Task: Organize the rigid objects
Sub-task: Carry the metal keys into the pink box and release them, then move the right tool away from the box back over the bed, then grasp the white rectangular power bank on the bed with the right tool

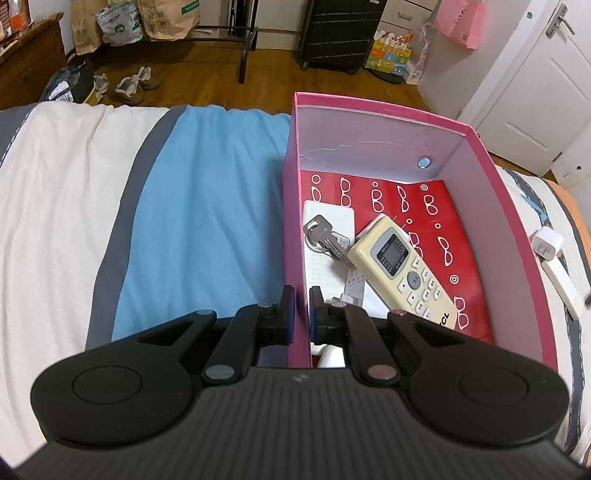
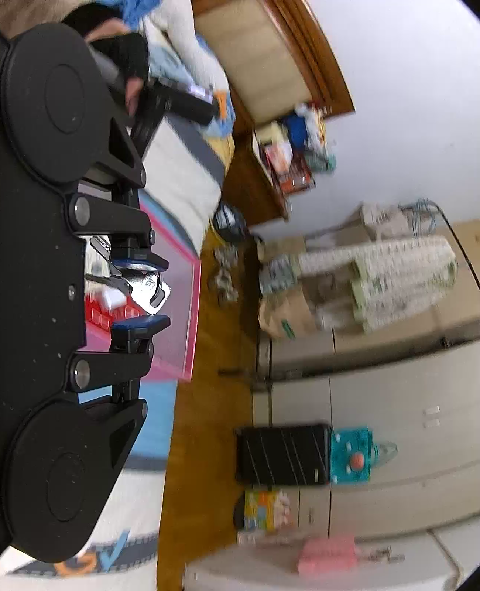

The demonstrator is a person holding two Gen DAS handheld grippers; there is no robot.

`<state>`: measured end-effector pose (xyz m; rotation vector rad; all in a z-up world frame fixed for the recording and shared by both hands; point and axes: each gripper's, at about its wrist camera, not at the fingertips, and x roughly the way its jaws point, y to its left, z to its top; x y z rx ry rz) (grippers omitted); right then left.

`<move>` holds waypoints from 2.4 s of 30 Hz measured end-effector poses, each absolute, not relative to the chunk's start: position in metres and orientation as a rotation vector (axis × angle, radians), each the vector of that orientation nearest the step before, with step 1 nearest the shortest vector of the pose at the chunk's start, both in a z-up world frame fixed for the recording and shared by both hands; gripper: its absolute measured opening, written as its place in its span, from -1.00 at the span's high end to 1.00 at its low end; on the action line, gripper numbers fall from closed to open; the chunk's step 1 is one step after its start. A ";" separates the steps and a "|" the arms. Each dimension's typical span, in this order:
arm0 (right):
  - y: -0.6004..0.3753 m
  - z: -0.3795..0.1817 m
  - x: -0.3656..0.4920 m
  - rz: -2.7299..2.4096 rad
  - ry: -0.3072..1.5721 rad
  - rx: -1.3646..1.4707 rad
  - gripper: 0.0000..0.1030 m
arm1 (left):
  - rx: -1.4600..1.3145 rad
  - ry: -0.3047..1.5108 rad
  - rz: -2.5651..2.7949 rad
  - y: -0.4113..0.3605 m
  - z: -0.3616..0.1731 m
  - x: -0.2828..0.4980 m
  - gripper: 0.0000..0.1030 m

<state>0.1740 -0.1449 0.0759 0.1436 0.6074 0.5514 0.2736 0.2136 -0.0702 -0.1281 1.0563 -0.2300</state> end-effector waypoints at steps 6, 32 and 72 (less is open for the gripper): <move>-0.113 0.053 0.182 0.630 0.689 0.082 0.43 | -0.127 1.056 -0.235 0.214 -0.070 0.275 0.86; -0.132 0.038 0.194 0.521 0.731 0.021 0.35 | -0.123 1.057 -0.232 0.212 -0.071 0.276 0.85; -0.353 -0.087 0.213 0.198 1.091 -0.077 -0.27 | -0.072 1.095 -0.176 0.200 -0.074 0.283 0.85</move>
